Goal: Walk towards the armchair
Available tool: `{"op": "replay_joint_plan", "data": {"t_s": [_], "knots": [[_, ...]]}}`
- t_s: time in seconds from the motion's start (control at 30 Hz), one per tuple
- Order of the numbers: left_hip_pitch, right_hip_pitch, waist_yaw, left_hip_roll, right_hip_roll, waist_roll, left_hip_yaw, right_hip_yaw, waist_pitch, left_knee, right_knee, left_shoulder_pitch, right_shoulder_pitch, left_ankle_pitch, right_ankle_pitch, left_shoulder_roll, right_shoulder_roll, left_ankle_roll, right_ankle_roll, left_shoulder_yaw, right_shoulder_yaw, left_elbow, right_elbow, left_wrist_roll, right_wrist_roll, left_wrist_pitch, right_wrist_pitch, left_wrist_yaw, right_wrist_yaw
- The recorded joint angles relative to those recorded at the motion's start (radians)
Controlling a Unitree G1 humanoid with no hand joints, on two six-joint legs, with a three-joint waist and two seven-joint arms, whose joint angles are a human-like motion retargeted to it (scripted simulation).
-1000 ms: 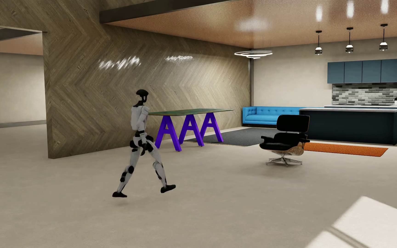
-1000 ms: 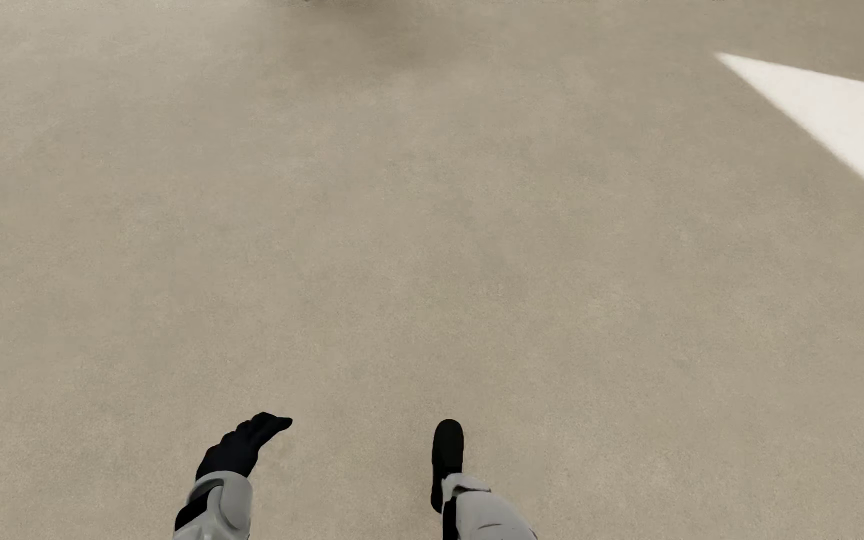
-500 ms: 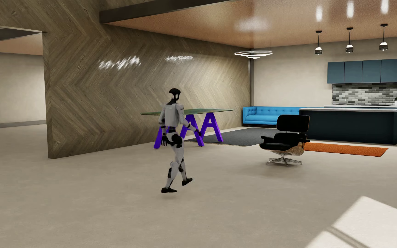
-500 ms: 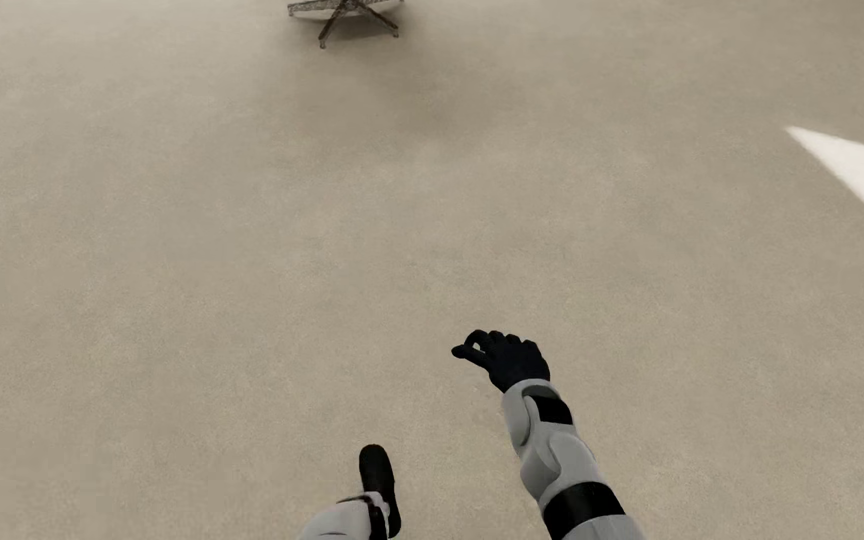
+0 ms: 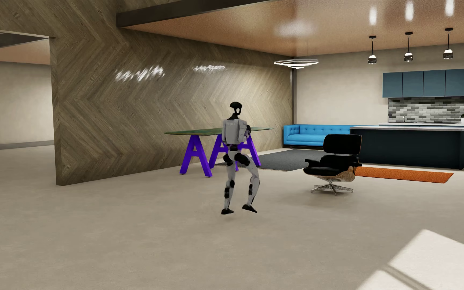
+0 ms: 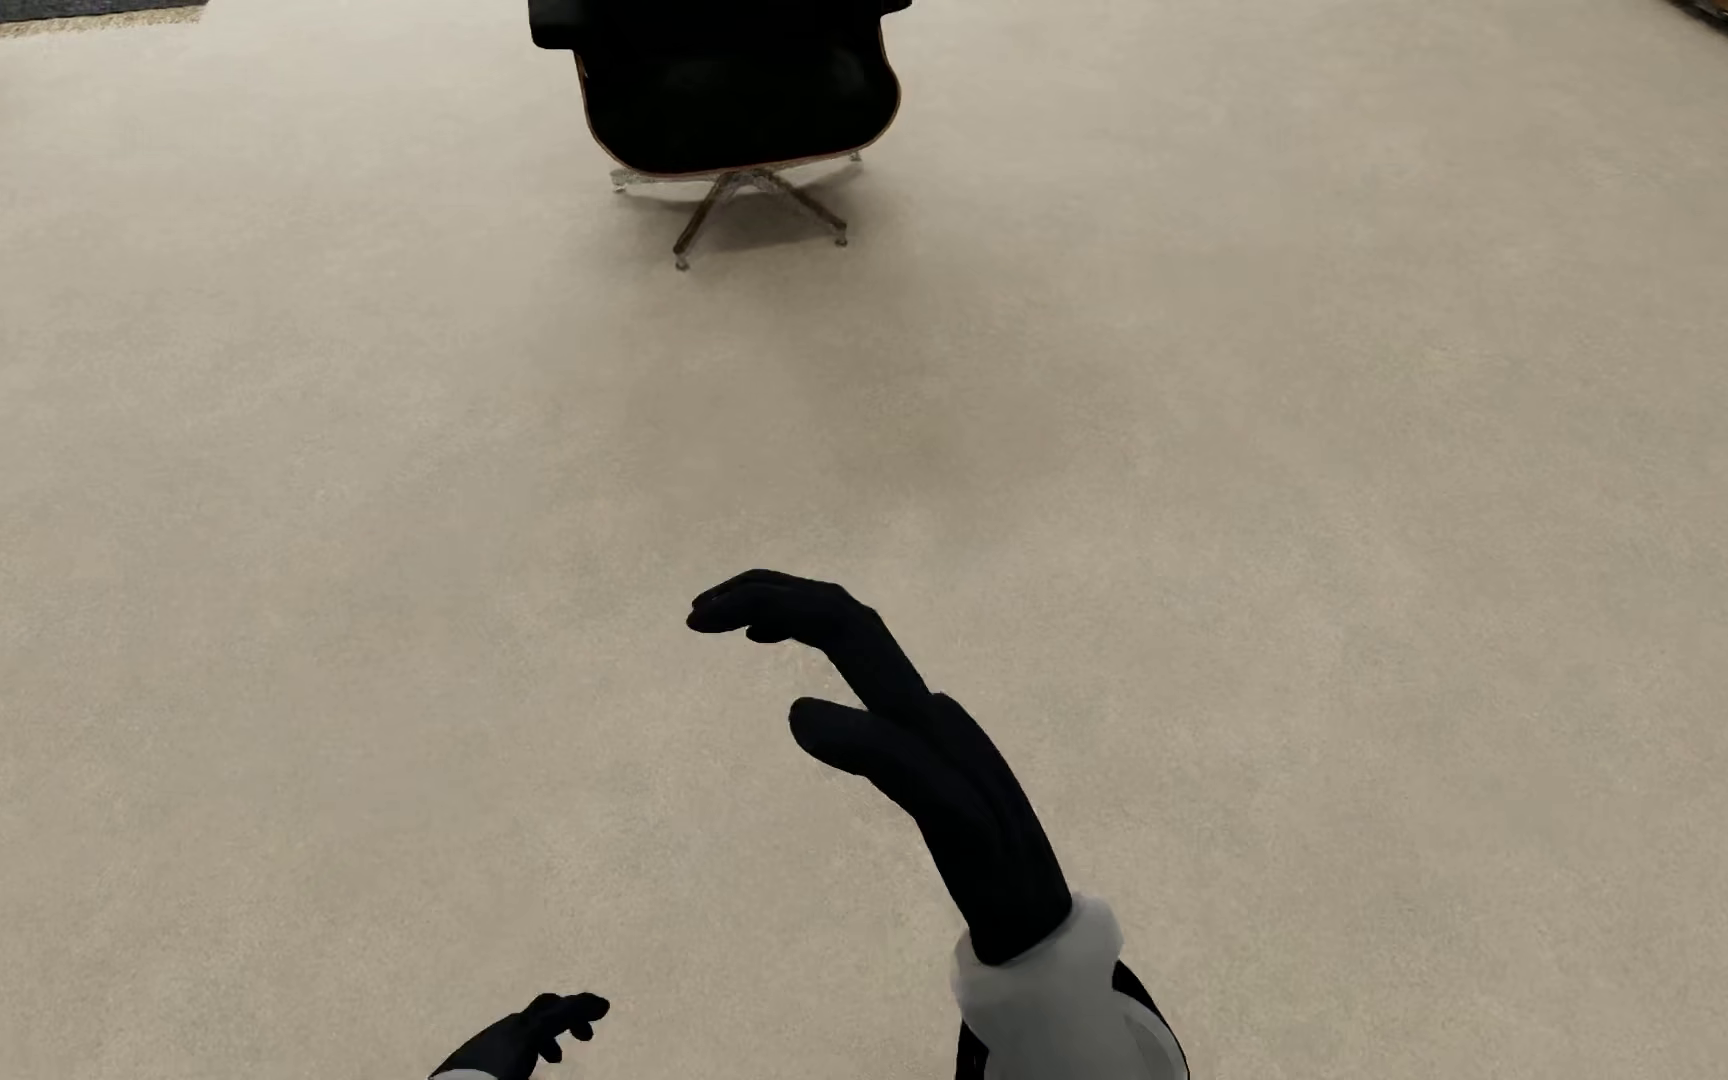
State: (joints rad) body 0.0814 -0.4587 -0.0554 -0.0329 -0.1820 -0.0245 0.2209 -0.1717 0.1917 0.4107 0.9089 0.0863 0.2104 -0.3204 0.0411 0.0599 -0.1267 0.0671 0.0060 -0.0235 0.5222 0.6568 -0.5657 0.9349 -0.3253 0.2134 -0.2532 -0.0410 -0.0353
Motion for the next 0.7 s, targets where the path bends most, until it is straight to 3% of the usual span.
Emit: {"op": "replay_joint_plan", "data": {"t_s": [0.03,0.1,0.13,0.17,0.2,0.23,0.27,0.33,0.37,0.4,0.47,0.57,0.63,0.67,0.7], "knots": [[0.047,0.008,-0.007,-0.005,0.001,-0.001,-0.014,-0.034,-0.006,-0.021,-0.250,-0.050,-0.090,-0.019,0.002,0.024,-0.005,-0.011,0.010,-0.053,0.030,-0.004,-0.068,0.016,0.045,-0.005,-0.001,-0.008,-0.001],[0.161,0.055,-0.012,-0.011,0.055,-0.002,-0.046,-0.041,-0.019,-0.096,-0.753,-0.162,-0.255,-0.028,-0.018,0.063,0.015,-0.032,0.047,-0.145,0.059,0.013,-0.142,0.041,0.087,0.006,0.058,-0.031,-0.036],[0.211,0.050,-0.008,-0.010,0.076,0.000,-0.052,-0.034,-0.021,-0.101,-0.822,-0.198,-0.323,-0.036,-0.057,0.074,0.020,-0.044,0.146,-0.172,0.069,0.013,-0.157,0.050,0.105,0.011,0.088,-0.033,-0.046],[0.257,0.038,-0.003,-0.002,0.093,0.004,-0.047,-0.033,-0.022,-0.071,-0.765,-0.211,-0.384,-0.041,-0.016,0.079,0.024,-0.051,0.125,-0.167,0.075,-0.003,-0.155,0.042,0.118,0.022,0.105,-0.024,-0.054],[0.292,0.026,-0.001,0.015,0.118,0.011,-0.039,-0.009,-0.022,-0.037,-0.676,-0.199,-0.421,-0.008,0.066,0.077,0.032,-0.055,0.015,-0.142,0.081,-0.032,-0.143,0.021,0.125,0.034,0.116,-0.007,-0.062],[0.312,0.031,-0.001,0.038,0.137,0.020,-0.039,0.009,-0.021,0.033,-0.591,-0.169,-0.430,0.056,0.160,0.066,0.042,-0.043,-0.021,-0.111,0.087,-0.067,-0.132,-0.012,0.140,0.036,0.122,0.016,-0.077],[0.289,0.033,-0.003,0.076,0.142,0.033,-0.045,-0.008,-0.017,0.166,-0.488,-0.129,-0.419,0.159,0.135,0.054,0.050,-0.046,-0.078,-0.081,0.087,-0.097,-0.126,-0.054,0.139,0.036,0.124,0.031,-0.092],[0.136,0.091,-0.007,0.199,0.152,0.067,-0.057,-0.062,-0.007,0.570,-0.363,-0.043,-0.371,0.382,-0.021,0.037,0.059,-0.055,-0.083,-0.054,0.065,-0.126,-0.130,-0.116,0.034,0.041,0.103,0.028,-0.139],[0.032,0.142,-0.002,0.256,0.168,0.085,-0.078,-0.086,-0.004,0.734,-0.357,0.000,-0.353,0.412,-0.076,0.039,0.063,-0.040,-0.081,-0.066,0.062,-0.128,-0.135,-0.101,-0.011,0.047,0.097,0.019,-0.146],[-0.069,0.200,0.008,0.278,0.184,0.101,-0.096,-0.095,-0.001,0.847,-0.371,0.041,-0.342,0.335,-0.116,0.040,0.065,-0.003,-0.079,-0.078,0.063,-0.122,-0.134,-0.075,-0.053,0.051,0.094,0.009,-0.153],[-0.250,0.316,0.039,0.313,0.218,0.116,-0.079,-0.082,-0.001,0.936,-0.429,0.124,-0.347,0.308,-0.167,0.040,0.076,0.008,-0.072,-0.072,0.081,-0.096,-0.111,-0.039,-0.132,0.074,0.091,-0.013,-0.186],[-0.459,0.485,0.085,0.288,0.264,0.116,-0.042,-0.043,-0.008,0.738,-0.544,0.251,-0.360,0.295,-0.233,0.031,0.086,-0.001,-0.055,-0.002,0.078,-0.042,-0.106,-0.046,-0.276,0.105,0.108,-0.031,-0.233],[-0.516,0.580,0.099,0.257,0.285,0.111,-0.002,-0.019,-0.017,0.372,-0.607,0.325,-0.367,0.310,-0.283,0.023,0.088,-0.012,-0.044,0.048,0.078,0.004,-0.117,-0.047,-0.362,0.121,0.133,-0.032,-0.251],[-0.507,0.620,0.101,0.226,0.291,0.108,0.007,-0.005,-0.022,0.112,-0.628,0.357,-0.374,0.321,-0.312,0.016,0.084,-0.037,-0.036,0.068,0.092,0.026,-0.121,-0.040,-0.378,0.125,0.140,-0.036,-0.254],[-0.489,0.662,0.101,0.187,0.290,0.103,-0.001,0.010,-0.026,-0.137,-0.656,0.382,-0.379,0.355,-0.326,0.005,0.079,-0.031,-0.027,0.082,0.111,0.048,-0.124,-0.030,-0.366,0.126,0.145,-0.043,-0.251]]}}
